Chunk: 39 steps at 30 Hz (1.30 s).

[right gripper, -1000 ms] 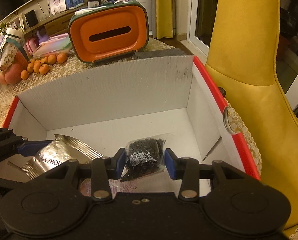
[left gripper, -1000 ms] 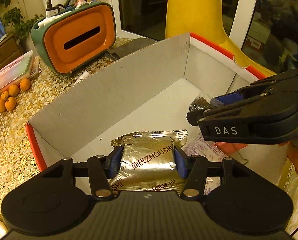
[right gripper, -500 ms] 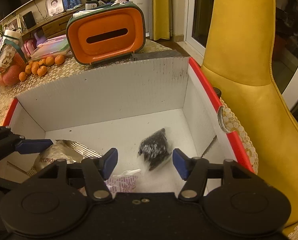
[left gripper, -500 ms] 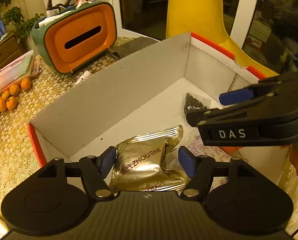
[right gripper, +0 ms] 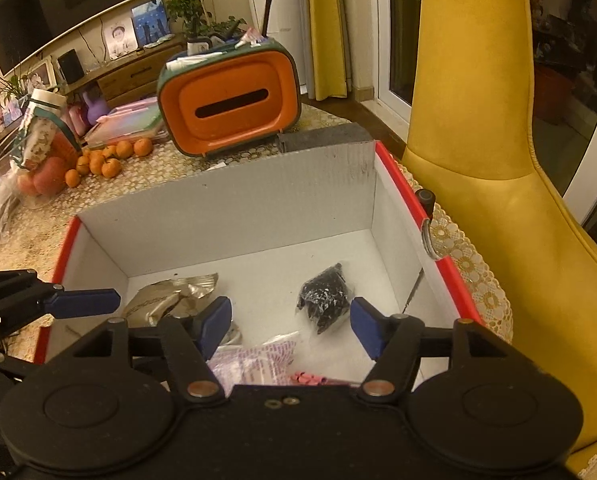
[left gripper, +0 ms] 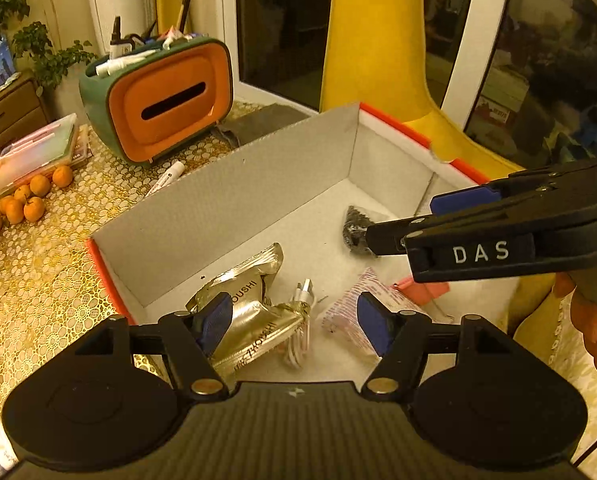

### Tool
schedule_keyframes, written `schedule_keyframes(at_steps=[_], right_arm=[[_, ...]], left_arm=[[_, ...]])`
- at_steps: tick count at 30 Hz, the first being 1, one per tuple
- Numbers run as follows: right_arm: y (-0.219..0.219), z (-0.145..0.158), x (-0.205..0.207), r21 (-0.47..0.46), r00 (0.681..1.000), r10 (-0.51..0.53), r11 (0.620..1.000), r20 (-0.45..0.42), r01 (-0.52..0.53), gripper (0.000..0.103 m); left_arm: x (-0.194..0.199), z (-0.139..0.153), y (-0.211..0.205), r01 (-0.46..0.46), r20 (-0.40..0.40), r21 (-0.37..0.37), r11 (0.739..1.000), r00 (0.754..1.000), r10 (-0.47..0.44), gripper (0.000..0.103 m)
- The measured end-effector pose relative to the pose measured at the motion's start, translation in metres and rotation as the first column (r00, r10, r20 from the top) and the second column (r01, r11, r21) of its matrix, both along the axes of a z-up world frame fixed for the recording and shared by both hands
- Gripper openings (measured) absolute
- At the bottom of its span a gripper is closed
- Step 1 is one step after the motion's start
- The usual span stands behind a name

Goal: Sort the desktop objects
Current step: 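Move both tools out of the box back over the cluttered table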

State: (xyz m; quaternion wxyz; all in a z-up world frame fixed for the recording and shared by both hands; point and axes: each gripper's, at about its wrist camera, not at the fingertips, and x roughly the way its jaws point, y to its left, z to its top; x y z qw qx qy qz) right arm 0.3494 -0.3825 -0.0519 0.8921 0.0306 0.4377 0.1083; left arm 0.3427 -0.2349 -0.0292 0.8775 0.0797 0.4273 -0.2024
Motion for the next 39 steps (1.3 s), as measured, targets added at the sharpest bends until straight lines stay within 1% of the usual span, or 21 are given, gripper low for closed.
schedule_keyframes(at_steps=[3,4,5,12,16,20,27,29,30,31,35,37,39], right_arm=[[0.001,0.01,-0.011,0.018,1.0,0.006,1.0,0.015,-0.006,0.067],[0.003,0.013,-0.015,0.016,1.0,0.01,1.0,0.024,-0.01,0.07],[0.004,0.016,-0.019,0.012,0.999,0.014,1.0,0.033,-0.014,0.07],[0.008,0.033,-0.041,0.014,0.998,0.025,1.0,0.057,-0.026,0.071],[0.011,0.041,-0.055,0.019,0.997,0.032,0.999,0.073,-0.033,0.075],[0.017,0.047,-0.069,0.009,0.994,0.044,0.999,0.097,-0.045,0.079],[0.027,0.058,-0.091,0.032,0.99,0.054,0.998,0.132,-0.058,0.085],[0.03,0.061,-0.097,0.044,0.989,0.059,0.997,0.139,-0.066,0.087],[0.032,0.062,-0.1,0.045,0.988,0.063,0.996,0.144,-0.071,0.087],[0.034,0.063,-0.103,0.046,0.986,0.068,0.996,0.15,-0.076,0.088],[0.044,0.068,-0.115,0.043,0.981,0.09,0.994,0.17,-0.099,0.092],[0.05,0.07,-0.122,0.043,0.979,0.099,0.993,0.18,-0.109,0.094],[0.055,0.073,-0.129,0.046,0.975,0.107,0.992,0.193,-0.118,0.095]], left_arm=[[-0.01,0.009,0.005,0.0,0.016,-0.014,1.0,1.0,0.0,0.068],[-0.014,0.012,0.006,0.001,0.021,-0.019,1.0,1.0,-0.001,0.068],[-0.017,0.014,0.008,0.001,0.026,-0.021,1.0,1.0,-0.001,0.068],[-0.043,0.032,0.02,0.0,0.053,-0.056,0.998,0.999,0.003,0.068],[-0.059,0.043,0.029,-0.006,0.068,-0.08,0.997,0.998,0.012,0.068],[-0.073,0.051,0.036,-0.006,0.089,-0.085,0.996,0.996,0.013,0.068],[-0.093,0.058,0.052,-0.019,0.105,-0.11,0.994,0.994,0.031,0.068],[-0.099,0.059,0.057,-0.025,0.109,-0.114,0.993,0.993,0.037,0.071],[-0.102,0.06,0.06,-0.027,0.11,-0.117,0.993,0.993,0.04,0.077],[-0.104,0.06,0.063,-0.029,0.112,-0.122,0.992,0.993,0.042,0.08],[-0.115,0.06,0.075,-0.041,0.115,-0.146,0.988,0.992,0.058,0.081],[-0.12,0.06,0.083,-0.049,0.113,-0.163,0.985,0.991,0.068,0.085],[-0.125,0.061,0.089,-0.052,0.117,-0.169,0.984,0.991,0.072,0.086]])
